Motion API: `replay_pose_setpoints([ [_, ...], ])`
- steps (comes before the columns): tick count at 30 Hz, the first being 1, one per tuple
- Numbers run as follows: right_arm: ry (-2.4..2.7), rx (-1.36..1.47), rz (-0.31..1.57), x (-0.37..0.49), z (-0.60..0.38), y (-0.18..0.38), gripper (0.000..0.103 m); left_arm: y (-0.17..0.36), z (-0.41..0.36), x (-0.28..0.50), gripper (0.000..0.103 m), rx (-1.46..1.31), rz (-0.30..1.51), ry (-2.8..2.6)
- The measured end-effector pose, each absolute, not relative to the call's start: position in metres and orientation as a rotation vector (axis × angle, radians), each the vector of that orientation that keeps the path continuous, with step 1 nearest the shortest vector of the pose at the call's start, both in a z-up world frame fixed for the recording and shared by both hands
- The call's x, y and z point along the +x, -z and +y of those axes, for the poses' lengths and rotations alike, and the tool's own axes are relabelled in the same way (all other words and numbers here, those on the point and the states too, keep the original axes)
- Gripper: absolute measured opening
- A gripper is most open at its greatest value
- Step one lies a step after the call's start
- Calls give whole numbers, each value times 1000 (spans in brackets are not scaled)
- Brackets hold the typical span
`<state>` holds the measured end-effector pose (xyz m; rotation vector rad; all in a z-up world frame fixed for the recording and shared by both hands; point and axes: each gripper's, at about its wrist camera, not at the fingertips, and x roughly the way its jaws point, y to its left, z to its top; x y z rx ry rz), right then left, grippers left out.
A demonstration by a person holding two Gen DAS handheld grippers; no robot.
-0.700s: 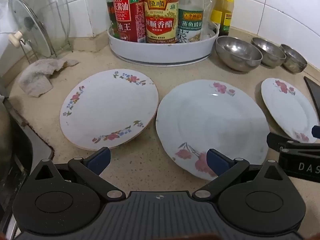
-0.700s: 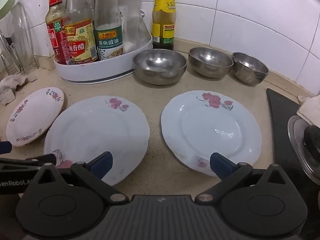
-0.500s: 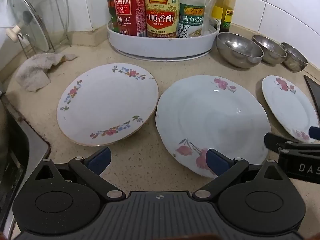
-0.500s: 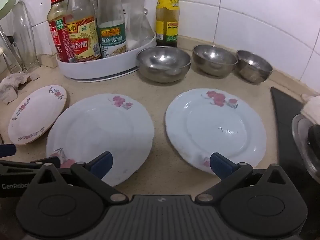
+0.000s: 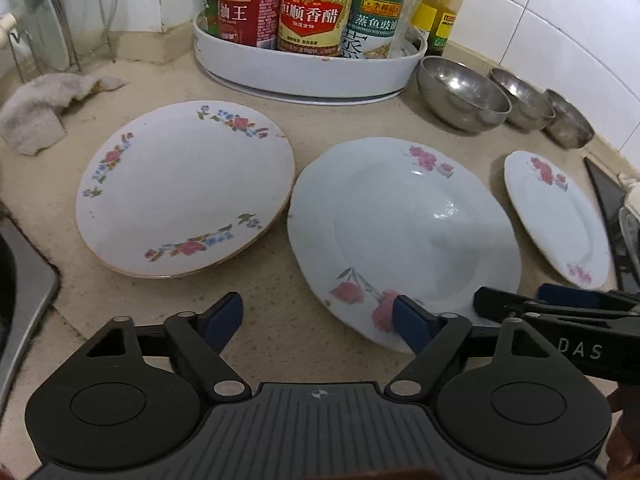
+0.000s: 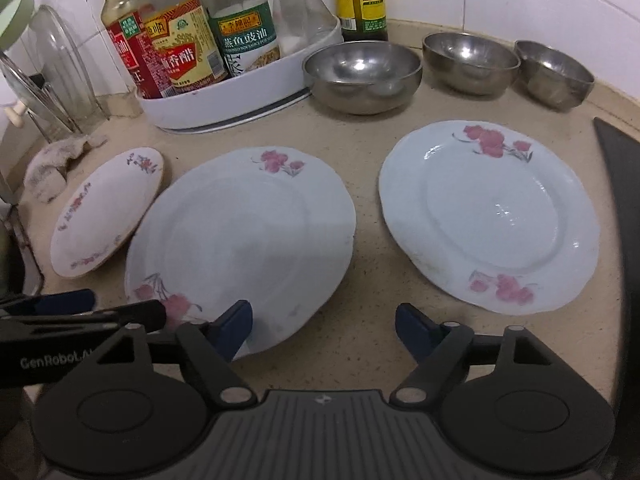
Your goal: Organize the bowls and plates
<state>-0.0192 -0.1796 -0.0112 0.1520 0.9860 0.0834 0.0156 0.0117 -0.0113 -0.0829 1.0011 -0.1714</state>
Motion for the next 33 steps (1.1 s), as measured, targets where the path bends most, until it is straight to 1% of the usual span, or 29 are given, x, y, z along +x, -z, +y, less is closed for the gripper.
replay_pose_setpoints([
  [2,-100,177,983,-18,-181,12,65,13,9,16,82,-72,1012,186],
  [8,-119,208,968,-8,-185,12,62,17,4,23,76,-73,1037,256],
  [13,-139,245,950,1,-190,13,62,18,5,34,77,-93,1004,295],
  [15,-151,264,955,5,-193,13,62,19,7,36,75,-82,1019,297],
  [18,-190,329,992,0,-204,11,62,18,18,30,74,-88,1025,305],
  [20,-210,317,995,-5,-206,11,62,18,24,28,72,-108,1022,318],
  [23,-280,305,988,-4,-201,12,62,18,24,30,72,-147,1018,347],
  [24,-315,313,990,-3,-199,12,63,18,23,31,72,-146,1014,359],
  [26,-314,311,982,2,-197,12,63,18,18,33,74,-130,1005,370],
  [29,-287,345,974,14,-205,14,62,20,17,38,74,-129,991,366],
  [33,-287,316,964,22,-207,14,62,21,25,42,74,-157,993,380],
])
